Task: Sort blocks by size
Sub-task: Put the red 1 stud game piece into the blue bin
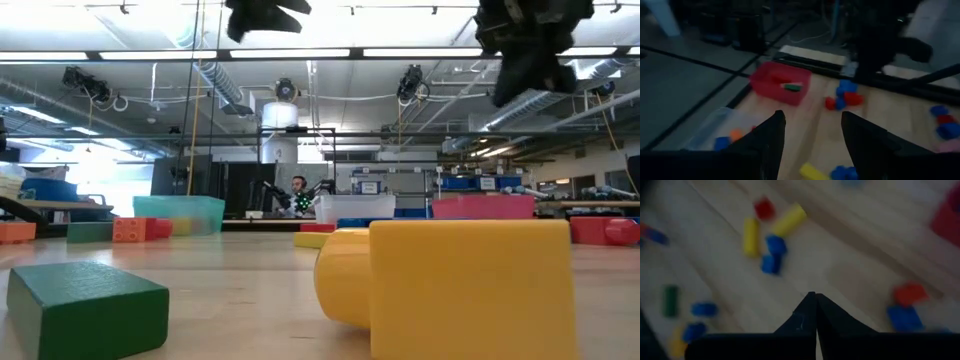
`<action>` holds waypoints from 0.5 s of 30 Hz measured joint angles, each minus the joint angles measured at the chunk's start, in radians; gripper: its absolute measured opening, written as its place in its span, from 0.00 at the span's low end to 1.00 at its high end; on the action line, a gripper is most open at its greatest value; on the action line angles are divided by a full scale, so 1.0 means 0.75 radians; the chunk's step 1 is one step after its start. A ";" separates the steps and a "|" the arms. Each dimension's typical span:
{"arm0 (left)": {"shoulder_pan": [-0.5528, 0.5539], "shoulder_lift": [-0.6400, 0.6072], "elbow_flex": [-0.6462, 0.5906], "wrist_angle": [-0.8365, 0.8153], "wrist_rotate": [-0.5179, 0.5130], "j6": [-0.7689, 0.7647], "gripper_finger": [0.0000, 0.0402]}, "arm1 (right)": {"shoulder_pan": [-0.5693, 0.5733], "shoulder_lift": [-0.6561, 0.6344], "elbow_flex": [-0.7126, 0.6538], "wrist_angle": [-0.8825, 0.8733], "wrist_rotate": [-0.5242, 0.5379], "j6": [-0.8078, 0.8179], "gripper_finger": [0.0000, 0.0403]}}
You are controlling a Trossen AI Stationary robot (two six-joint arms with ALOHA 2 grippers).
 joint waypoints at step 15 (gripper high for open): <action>0.002 -0.095 0.001 -0.134 -0.038 0.126 0.51 | 0.047 0.287 0.081 -0.477 0.073 0.134 0.16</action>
